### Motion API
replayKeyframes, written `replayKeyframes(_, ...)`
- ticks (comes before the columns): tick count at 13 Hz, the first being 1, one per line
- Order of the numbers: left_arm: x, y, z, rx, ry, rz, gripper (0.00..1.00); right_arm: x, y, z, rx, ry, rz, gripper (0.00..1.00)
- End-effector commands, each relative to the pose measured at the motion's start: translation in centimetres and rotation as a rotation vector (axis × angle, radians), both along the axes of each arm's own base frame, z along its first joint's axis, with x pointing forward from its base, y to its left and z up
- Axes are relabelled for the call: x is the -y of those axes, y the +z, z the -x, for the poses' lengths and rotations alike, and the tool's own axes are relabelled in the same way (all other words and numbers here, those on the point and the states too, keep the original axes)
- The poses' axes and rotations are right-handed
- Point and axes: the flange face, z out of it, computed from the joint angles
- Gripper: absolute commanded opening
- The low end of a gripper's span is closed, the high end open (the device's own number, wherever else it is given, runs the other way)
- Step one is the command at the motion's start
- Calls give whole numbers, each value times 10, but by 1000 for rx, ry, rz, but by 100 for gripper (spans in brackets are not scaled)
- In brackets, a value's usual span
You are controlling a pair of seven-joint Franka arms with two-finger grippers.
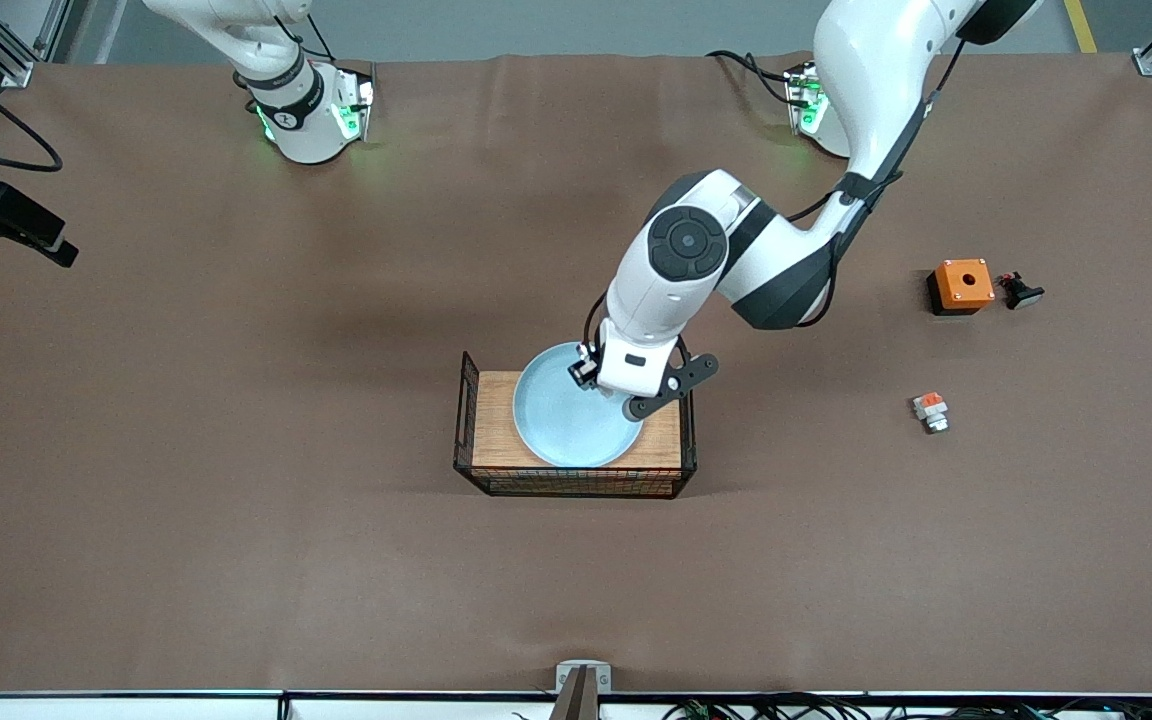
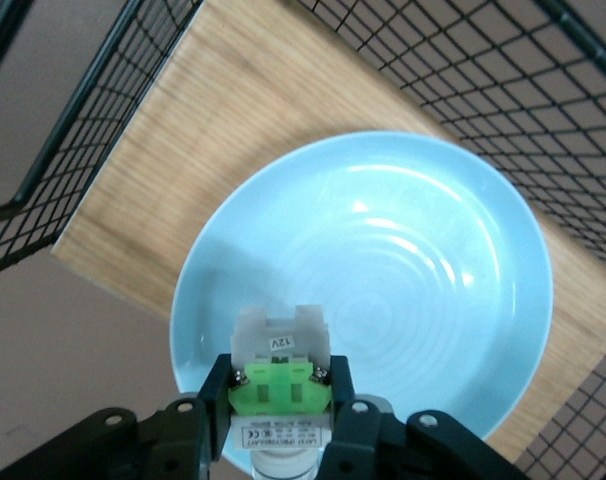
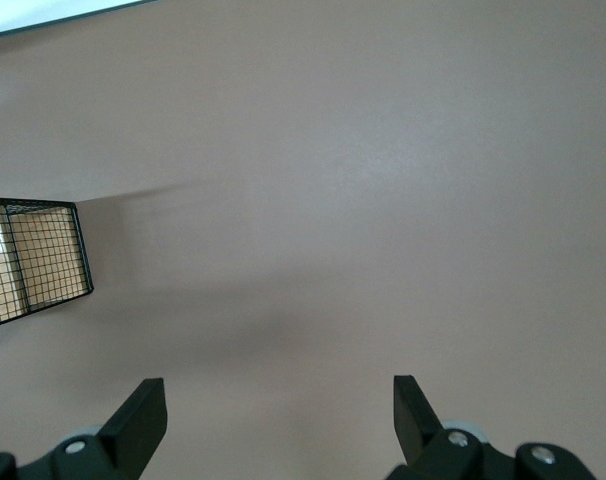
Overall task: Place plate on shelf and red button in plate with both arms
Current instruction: 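Carry the button over the plate with the left gripper and lower it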
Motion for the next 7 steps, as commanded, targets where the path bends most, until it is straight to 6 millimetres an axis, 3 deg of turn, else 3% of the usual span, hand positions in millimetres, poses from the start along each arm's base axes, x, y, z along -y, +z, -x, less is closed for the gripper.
replayKeyframes(1, 2, -2, -12, 39, 17, 5, 21, -1, 3, 0, -4, 17, 5, 100)
replayKeyframes(2, 2, -4, -15, 51, 21, 19, 26, -1, 3, 0, -2, 17, 5, 100)
replayKeyframes(3, 4, -6, -16, 59, 22, 27, 42, -1, 3, 0, -2, 17, 5, 100)
replayKeyframes(4, 4, -6, -17, 66, 23, 30, 67, -1, 3, 0, -2, 17, 5, 100)
replayKeyframes(5, 1, -4, -18, 69, 25, 28, 100, 0, 3, 0, -2, 17, 7, 100)
replayKeyframes(7, -8, 4, -24, 79, 25, 11, 100, 2, 3, 0, -2, 14, 10, 100)
